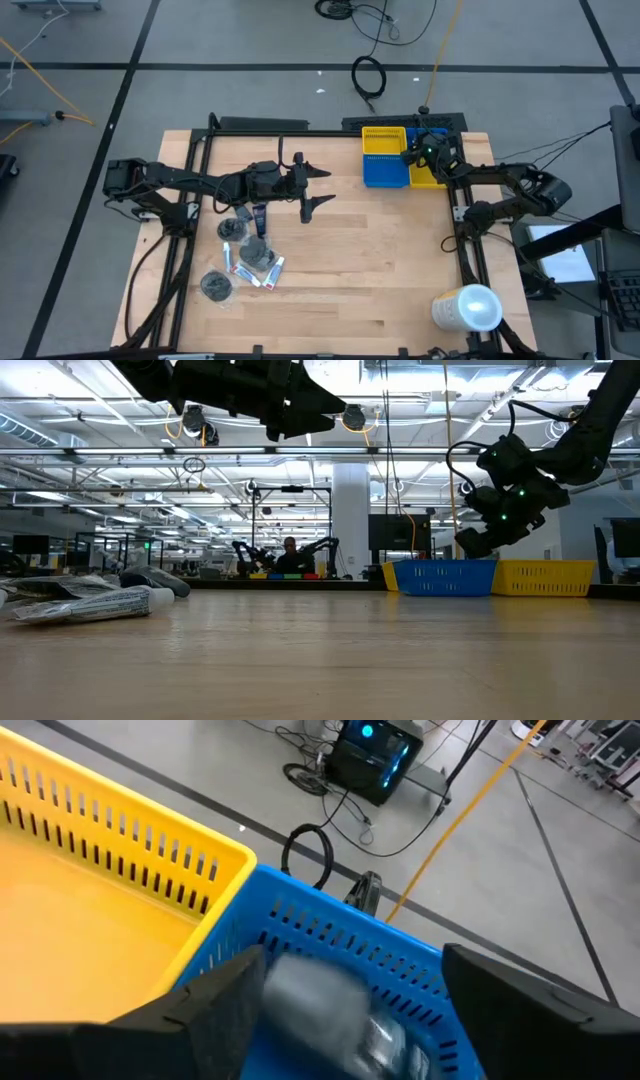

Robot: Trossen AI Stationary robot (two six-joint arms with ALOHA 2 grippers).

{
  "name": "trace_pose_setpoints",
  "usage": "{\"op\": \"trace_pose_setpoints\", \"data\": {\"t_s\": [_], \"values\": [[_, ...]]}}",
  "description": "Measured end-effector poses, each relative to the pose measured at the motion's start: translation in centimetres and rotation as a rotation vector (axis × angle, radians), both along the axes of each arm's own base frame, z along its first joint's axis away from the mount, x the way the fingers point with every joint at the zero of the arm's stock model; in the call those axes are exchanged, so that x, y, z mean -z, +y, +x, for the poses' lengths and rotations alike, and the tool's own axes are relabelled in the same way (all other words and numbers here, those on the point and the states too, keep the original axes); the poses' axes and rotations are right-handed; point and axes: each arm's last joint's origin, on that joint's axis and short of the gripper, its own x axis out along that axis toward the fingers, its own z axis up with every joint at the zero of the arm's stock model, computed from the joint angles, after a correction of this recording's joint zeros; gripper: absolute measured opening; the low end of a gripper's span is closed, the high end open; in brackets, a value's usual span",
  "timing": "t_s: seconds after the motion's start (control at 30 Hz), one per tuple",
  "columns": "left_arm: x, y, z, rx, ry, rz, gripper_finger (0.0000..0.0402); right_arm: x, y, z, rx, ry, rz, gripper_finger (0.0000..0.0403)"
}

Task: Pick & Place Travel size toiletries
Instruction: Put the bottom blue shave cream into the bottom blue basket

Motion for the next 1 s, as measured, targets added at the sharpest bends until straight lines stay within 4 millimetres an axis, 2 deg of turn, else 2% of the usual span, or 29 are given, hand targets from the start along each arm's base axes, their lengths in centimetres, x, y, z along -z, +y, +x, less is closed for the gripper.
{"op": "trace_pose_setpoints", "data": {"t_s": [0.2, 0.43, 0.57, 0.73, 1.0], "values": [[0.2, 0.0, 0.0, -0.003, 0.016, -0.006, 0.0284, -0.5, 0.4, 0.4, -0.023, -0.022, -0.018, 0.0297], [0.8, 0.2, -0.9, -0.087, 0.157, 0.013, 0.0263, -2.9, 2.1, 1.4, -0.113, -0.101, -0.104, 0.0286], [0.8, 0.2, -2.7, -0.149, 0.309, -0.003, 0.0253, -4.4, 3.6, 2.2, -0.191, -0.158, -0.156, 0.0287], [-0.2, 0.4, -5.7, -0.252, 0.424, -0.067, 0.0258, -5.7, 5.6, 3.1, -0.296, -0.219, -0.196, 0.0286], [-0.4, 0.3, -9.8, -0.314, 0.594, -0.306, 0.0265, -6.4, 8.4, 4.7, -0.454, -0.268, -0.205, 0.0283]]}}
